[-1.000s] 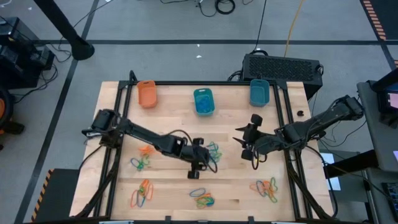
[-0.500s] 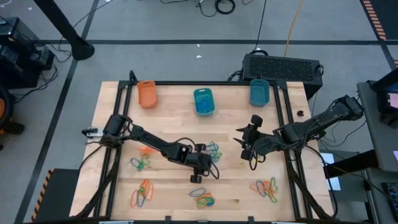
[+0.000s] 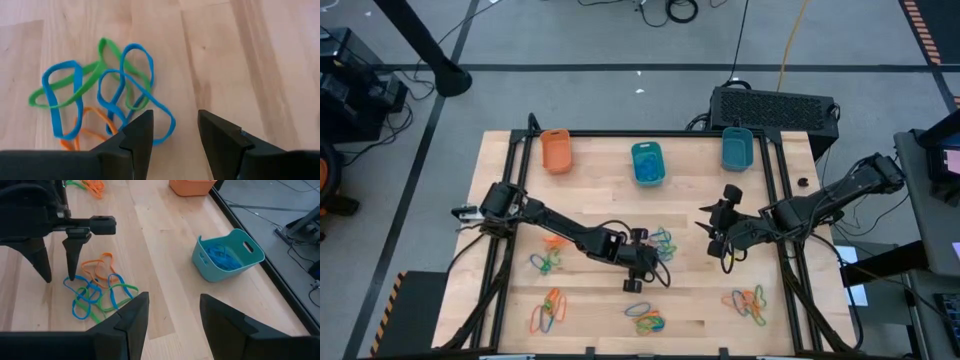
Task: Sort rubber bands into baskets
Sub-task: Put the blue rubber band into the light blue bin
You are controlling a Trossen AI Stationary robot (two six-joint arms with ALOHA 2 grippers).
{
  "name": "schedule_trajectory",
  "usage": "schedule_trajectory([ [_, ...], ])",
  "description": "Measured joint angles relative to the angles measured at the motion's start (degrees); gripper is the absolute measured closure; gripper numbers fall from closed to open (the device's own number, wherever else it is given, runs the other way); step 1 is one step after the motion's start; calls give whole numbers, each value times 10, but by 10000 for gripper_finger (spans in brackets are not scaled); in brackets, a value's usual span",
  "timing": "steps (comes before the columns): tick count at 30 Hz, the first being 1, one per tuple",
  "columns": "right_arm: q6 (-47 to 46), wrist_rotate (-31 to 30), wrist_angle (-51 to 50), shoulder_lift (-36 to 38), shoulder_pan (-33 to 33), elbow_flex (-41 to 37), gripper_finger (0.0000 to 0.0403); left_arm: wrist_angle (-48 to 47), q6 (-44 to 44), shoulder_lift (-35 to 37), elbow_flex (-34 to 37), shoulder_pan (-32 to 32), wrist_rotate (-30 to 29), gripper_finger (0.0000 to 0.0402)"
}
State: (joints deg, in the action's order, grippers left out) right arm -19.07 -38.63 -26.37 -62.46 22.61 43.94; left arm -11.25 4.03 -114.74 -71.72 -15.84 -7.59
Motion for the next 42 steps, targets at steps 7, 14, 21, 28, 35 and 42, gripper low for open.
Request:
schedule_trajectory([
  [7,-1,0,0,0,0,0,234,3,-1,-6,0,3,-5,239],
  [14,-12,33,-2,-3,-1,-15,234,5,0,-7,0,13,-6,240],
  [21,-9,59,3,-3,-1,-21,234,10,-1,-20,1,12,0,240],
  [28,7,57,17,-3,-1,-21,234,20,-3,-25,0,15,-7,261],
  [35,7,57,17,-3,-1,-21,234,10,0,-25,0,21,-11,387],
  [42,-4,64,17,-3,-1,-21,234,-23,-18,28,-7,23,-8,396],
])
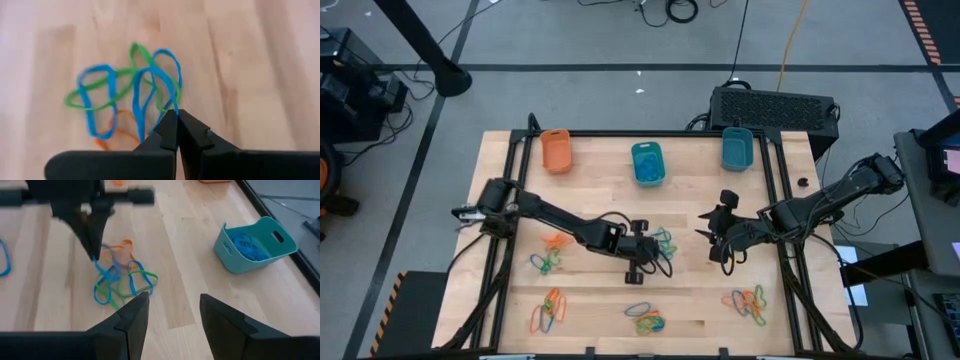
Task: Sort rubber bands into baskets
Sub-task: Put the blue rubber band into the light blue bin
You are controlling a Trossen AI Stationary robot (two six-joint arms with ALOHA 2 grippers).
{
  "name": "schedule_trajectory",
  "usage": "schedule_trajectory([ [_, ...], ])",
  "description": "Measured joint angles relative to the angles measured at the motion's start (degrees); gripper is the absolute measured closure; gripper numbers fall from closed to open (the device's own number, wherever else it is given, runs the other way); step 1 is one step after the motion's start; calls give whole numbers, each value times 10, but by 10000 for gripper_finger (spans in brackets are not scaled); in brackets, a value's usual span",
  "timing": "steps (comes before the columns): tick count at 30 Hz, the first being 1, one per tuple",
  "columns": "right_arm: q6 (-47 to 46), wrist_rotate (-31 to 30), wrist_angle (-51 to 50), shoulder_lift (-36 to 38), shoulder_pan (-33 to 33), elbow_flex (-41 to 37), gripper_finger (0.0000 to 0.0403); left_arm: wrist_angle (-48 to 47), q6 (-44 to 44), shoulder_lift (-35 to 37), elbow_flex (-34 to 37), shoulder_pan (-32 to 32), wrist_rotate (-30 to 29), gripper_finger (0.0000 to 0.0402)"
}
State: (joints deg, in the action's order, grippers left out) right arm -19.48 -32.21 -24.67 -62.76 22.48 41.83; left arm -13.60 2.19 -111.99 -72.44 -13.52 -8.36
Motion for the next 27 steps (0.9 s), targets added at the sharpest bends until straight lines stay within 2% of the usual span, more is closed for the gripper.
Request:
schedule_trajectory([
  [4,-8,9,-7,0,-4,0,234,-26,-17,50,0,0,-16,397],
  [9,-9,5,1,-4,-18,0,234,-57,-55,112,-1,15,-74,398],
  [16,2,6,22,-57,-57,0,234,-65,-105,166,0,99,-92,399],
  [23,48,7,87,-97,-94,0,234,-53,-113,154,0,240,1,399],
  [27,56,1,122,-105,-111,0,234,-19,-70,139,-1,312,76,400],
])
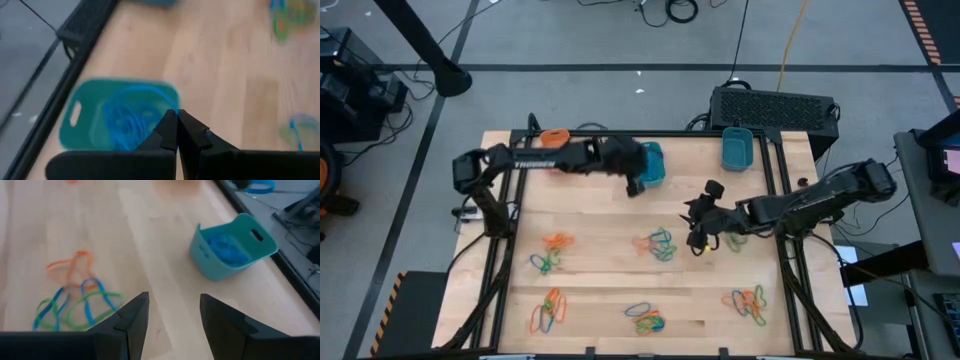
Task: Sort rubber bands into baskets
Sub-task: Put the blue rubber band into the light blue bin
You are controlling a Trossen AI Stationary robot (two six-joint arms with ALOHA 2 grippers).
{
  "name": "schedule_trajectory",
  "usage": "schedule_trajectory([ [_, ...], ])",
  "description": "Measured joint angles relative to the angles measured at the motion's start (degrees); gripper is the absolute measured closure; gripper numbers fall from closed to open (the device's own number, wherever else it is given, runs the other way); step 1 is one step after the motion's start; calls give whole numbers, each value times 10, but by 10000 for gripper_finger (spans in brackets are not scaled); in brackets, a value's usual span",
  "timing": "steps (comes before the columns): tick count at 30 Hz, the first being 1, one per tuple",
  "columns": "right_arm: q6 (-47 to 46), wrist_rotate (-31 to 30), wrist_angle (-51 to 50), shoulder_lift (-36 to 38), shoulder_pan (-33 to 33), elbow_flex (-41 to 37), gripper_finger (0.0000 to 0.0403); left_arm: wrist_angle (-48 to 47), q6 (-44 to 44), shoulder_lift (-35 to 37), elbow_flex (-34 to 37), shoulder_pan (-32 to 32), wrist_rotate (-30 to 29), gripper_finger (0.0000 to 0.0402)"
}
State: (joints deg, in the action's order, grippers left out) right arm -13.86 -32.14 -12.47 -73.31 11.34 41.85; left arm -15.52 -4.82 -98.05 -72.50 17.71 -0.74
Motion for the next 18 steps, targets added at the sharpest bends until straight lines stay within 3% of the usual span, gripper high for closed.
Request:
schedule_trajectory([
  [2,1,-12,16,-8,-8,0,234,7,21,-5,0,29,38,400],
  [9,10,-8,28,-37,-35,0,234,64,80,-68,-1,83,77,400],
  [18,15,-5,28,-49,-38,0,234,75,119,-116,1,89,105,390],
])
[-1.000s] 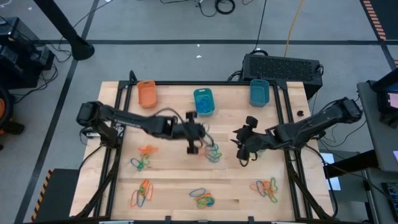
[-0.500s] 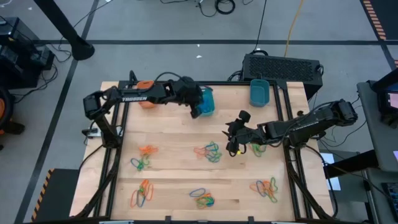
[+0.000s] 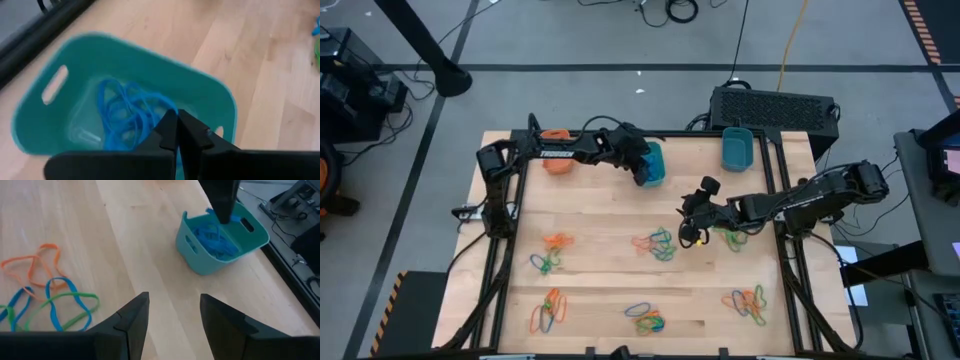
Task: Sort rubber bands into baskets
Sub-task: Put the blue rubber band into the light blue bin
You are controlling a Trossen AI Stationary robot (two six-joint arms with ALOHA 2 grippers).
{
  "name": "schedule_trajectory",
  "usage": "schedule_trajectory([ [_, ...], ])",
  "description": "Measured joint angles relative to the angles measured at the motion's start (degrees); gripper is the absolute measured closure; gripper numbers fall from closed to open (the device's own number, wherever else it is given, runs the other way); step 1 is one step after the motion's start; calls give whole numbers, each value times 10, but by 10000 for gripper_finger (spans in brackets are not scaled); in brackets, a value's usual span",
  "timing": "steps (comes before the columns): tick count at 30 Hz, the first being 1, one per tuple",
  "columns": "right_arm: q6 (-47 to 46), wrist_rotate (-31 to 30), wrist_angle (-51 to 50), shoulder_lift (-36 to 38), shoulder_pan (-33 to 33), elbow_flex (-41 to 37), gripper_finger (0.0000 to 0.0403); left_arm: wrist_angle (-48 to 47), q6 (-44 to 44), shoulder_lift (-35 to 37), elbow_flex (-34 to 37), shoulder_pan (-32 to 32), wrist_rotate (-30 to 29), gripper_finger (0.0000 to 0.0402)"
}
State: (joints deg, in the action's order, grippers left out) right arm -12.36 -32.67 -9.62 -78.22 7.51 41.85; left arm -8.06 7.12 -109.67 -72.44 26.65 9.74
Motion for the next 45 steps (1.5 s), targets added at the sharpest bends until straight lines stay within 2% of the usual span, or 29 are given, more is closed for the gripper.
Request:
schedule_trajectory([
  [6,8,0,3,0,0,0,234,4,-3,1,0,0,-2,347],
  [14,9,0,4,0,0,0,234,1,-4,1,0,1,-47,297],
  [20,10,0,4,0,0,0,234,-14,12,15,0,1,-38,286],
  [24,11,0,4,0,0,0,234,-59,16,49,0,-2,-17,286],
  [29,11,2,0,0,0,0,234,-192,0,102,-1,-43,-1,286],
  [32,11,63,0,0,0,0,234,-257,-5,122,-1,-85,-1,286],
  [34,11,151,3,0,1,0,234,-288,-5,135,7,-123,-1,286],
  [36,9,249,7,0,1,0,234,-284,-12,148,23,-170,1,286],
  [38,-3,318,12,0,8,0,234,-272,-2,154,39,-222,2,286],
  [42,-30,341,18,0,33,0,234,-200,49,148,65,-328,-7,285],
  [45,-41,341,24,0,47,0,234,-151,85,122,66,-398,-54,285],
])
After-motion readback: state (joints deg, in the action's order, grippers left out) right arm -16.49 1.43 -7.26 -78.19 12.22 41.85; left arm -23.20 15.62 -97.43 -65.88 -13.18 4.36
